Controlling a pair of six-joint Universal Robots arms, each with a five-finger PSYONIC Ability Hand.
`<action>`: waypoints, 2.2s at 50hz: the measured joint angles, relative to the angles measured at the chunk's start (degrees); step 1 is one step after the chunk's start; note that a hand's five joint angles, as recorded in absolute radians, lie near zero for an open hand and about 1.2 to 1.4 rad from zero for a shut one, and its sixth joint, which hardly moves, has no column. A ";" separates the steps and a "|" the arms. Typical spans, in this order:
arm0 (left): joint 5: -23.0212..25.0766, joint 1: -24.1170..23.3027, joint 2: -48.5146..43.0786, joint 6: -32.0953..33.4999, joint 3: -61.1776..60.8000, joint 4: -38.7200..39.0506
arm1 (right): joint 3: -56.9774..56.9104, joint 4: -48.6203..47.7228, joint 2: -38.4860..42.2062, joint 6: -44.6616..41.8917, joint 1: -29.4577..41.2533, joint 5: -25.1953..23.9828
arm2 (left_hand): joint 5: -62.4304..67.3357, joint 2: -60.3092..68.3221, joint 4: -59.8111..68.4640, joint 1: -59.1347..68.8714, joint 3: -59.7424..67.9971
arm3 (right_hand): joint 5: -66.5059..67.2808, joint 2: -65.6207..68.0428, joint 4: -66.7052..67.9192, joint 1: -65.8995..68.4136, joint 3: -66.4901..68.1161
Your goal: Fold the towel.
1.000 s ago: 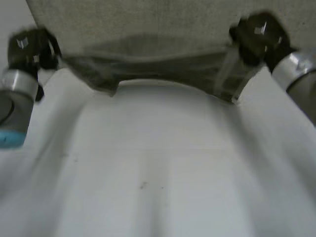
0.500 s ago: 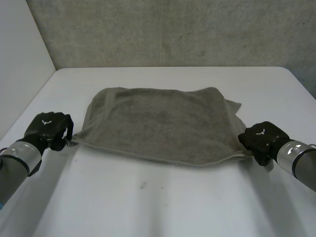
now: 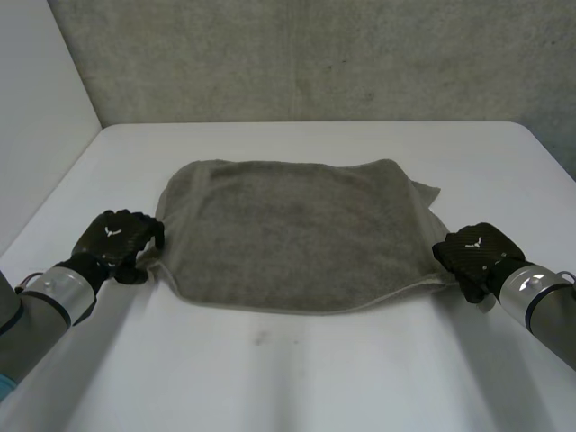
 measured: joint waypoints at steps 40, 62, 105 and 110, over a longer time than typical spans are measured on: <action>-2.45 -0.90 -6.27 6.48 0.36 7.66 | 1.04 -0.33 0.07 -0.03 -0.37 -0.94 | 6.22 7.06 6.33 6.72 6.40 | 0.00 0.00 0.00 0.00 0.00; -5.30 -0.40 14.58 9.16 -2.74 1.42 | -3.61 6.52 -16.88 7.65 -0.95 -0.58 | 27.99 29.30 29.17 26.59 29.22 | 0.00 0.00 0.00 0.00 0.00; -5.92 -5.28 3.90 9.57 10.59 -16.83 | -21.84 28.49 -1.39 -1.16 -4.54 0.30 | 28.25 29.35 29.22 27.37 29.26 | 0.00 0.00 0.00 0.00 0.00; -6.95 -6.49 -3.09 9.47 16.20 -16.99 | -24.87 25.92 4.69 0.12 -3.68 1.41 | 28.25 29.35 29.24 27.37 29.26 | 0.00 0.00 0.00 0.00 0.00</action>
